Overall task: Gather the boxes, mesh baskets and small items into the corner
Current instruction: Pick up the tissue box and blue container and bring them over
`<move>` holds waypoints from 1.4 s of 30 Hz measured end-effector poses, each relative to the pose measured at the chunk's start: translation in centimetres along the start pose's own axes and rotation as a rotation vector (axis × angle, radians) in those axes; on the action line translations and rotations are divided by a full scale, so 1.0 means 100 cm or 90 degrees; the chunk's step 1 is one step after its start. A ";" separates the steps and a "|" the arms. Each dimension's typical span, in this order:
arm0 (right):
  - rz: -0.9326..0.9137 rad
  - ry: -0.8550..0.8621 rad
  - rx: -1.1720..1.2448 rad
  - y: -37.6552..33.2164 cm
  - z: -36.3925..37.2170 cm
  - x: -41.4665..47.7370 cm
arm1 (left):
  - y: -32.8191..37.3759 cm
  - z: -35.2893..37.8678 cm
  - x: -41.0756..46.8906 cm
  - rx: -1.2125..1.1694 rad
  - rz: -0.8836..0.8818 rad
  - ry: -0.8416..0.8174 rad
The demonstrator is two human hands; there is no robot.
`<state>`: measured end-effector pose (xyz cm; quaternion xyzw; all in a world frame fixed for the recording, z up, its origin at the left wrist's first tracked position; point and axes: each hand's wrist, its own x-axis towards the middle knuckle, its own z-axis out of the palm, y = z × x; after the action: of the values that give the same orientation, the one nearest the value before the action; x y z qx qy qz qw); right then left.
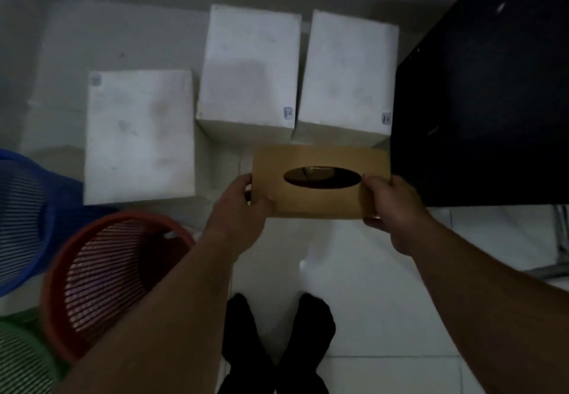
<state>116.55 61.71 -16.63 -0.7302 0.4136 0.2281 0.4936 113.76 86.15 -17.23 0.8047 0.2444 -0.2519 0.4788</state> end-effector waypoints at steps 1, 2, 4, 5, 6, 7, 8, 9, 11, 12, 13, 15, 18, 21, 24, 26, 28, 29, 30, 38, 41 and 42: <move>0.012 0.006 0.003 0.006 0.003 0.013 | -0.004 0.008 0.014 0.009 0.005 -0.009; 0.025 0.010 0.004 0.011 0.005 0.026 | -0.009 0.017 0.027 0.022 0.011 -0.019; 0.041 0.013 -0.002 0.021 0.009 0.047 | -0.016 0.031 0.048 0.039 0.019 -0.029; 0.046 0.015 -0.006 0.026 0.009 0.057 | -0.019 0.039 0.058 0.042 0.022 -0.033; 0.051 0.019 -0.007 0.029 0.009 0.066 | -0.021 0.046 0.066 0.049 0.023 -0.037; 0.057 0.021 -0.007 0.033 0.009 0.075 | -0.023 0.053 0.074 0.054 0.026 -0.042; 0.062 0.022 -0.006 0.035 0.009 0.083 | -0.025 0.060 0.080 0.057 0.026 -0.050; 0.067 0.024 -0.004 0.037 0.008 0.091 | -0.028 0.066 0.086 0.056 0.023 -0.059; 0.079 0.029 -0.002 0.040 0.007 0.104 | -0.032 0.078 0.096 0.060 0.013 -0.074; 0.082 0.030 -0.004 0.042 0.006 0.111 | -0.034 0.083 0.100 0.061 0.010 -0.079; 0.085 0.029 -0.005 0.043 0.006 0.117 | -0.036 0.088 0.105 0.059 0.010 -0.081; 0.091 0.022 -0.004 0.048 0.004 0.131 | -0.037 0.098 0.113 0.064 0.009 -0.084; 0.093 0.026 0.005 0.053 0.001 0.145 | -0.035 0.111 0.124 0.075 0.016 -0.093; 0.089 0.048 -0.007 0.060 -0.002 0.158 | -0.033 0.125 0.132 0.082 0.025 -0.108; 0.079 0.066 -0.021 0.067 -0.006 0.166 | -0.027 0.138 0.134 0.111 0.036 -0.139; 0.069 0.073 -0.033 0.070 -0.008 0.168 | -0.021 0.144 0.133 0.139 0.035 -0.165; 0.056 0.086 -0.057 0.069 -0.006 0.162 | -0.015 0.147 0.131 0.161 0.003 -0.190; 0.036 0.099 -0.093 0.069 -0.005 0.158 | -0.011 0.147 0.129 0.167 -0.010 -0.201; 0.018 0.109 -0.147 0.068 -0.006 0.155 | -0.008 0.147 0.126 0.181 -0.017 -0.209; -0.165 0.130 -0.442 0.023 -0.004 0.079 | 0.045 0.095 0.071 0.365 0.096 -0.168; -0.203 0.076 -0.455 -0.010 -0.003 0.031 | 0.076 0.057 0.042 0.392 0.154 -0.154; -0.215 0.065 -0.450 -0.022 -0.004 0.010 | 0.088 0.043 0.030 0.391 0.173 -0.148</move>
<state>118.85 61.34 -16.01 -0.9233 0.2077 0.2358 0.2209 120.85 79.09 -15.18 0.9021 -0.0083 -0.3377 0.2685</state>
